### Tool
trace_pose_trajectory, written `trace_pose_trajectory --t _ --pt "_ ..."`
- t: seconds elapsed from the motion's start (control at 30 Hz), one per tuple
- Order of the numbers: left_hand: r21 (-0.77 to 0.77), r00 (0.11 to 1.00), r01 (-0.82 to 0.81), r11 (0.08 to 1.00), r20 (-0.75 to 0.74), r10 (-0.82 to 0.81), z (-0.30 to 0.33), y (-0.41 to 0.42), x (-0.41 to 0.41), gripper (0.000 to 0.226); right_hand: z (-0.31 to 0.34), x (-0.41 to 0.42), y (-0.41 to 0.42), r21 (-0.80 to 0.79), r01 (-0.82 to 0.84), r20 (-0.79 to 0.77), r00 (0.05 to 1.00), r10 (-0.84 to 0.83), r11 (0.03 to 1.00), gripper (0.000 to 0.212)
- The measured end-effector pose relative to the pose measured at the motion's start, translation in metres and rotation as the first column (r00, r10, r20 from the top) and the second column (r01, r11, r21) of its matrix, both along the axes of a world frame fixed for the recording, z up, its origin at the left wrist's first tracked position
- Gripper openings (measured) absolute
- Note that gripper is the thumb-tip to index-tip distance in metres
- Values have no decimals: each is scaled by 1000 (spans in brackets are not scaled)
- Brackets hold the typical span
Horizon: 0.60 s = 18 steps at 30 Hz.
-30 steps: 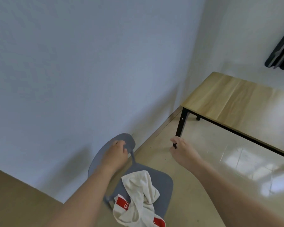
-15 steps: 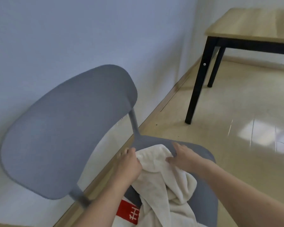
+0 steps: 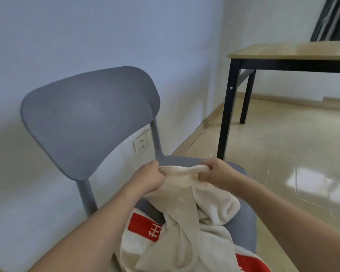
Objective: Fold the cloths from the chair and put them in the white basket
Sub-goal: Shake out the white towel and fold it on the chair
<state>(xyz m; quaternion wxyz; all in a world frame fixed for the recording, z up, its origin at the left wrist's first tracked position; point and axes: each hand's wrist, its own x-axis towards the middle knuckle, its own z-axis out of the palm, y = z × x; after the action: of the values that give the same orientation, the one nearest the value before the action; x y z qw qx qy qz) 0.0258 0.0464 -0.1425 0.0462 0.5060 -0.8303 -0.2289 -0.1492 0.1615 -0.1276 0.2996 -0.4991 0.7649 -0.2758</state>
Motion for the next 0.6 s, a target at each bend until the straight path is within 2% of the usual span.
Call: trace_pose_trajectory --t 0.07,0.1,0.17,0.23,0.27,0.33,0.43,0.5,0.6 --pt "-7 999 34 999 -28 -34 43 21 12 14 39 6 26 51 -39 -23 999 40 998 5" --pt "-18 997 43 999 -56 -44 68 32 17 15 61 9 39 89 -60 -40 997 64 994 5" --pt "-46 991 75 996 -110 -79 113 54 27 16 109 18 64 225 -105 -27 993 113 969 19" --pt "-78 986 127 989 -100 -134 154 76 37 22 156 30 86 386 -159 34 987 159 908 39" --pt "-90 982 149 985 -99 -158 170 83 41 21 179 35 97 452 -172 48 985 168 876 41" --pt "-113 977 181 977 -94 -192 206 102 53 23 220 47 119 522 -167 21 983 183 836 29" --pt "-113 949 287 951 -99 -298 263 134 79 22 276 62 151 533 -115 -19 989 148 838 21" --pt "-54 915 316 947 -248 -320 302 155 103 16 310 70 171 498 -39 -88 992 96 866 23" --pt "-7 845 314 949 -454 -283 356 174 130 13 362 77 196 264 132 -393 920 -18 955 32"
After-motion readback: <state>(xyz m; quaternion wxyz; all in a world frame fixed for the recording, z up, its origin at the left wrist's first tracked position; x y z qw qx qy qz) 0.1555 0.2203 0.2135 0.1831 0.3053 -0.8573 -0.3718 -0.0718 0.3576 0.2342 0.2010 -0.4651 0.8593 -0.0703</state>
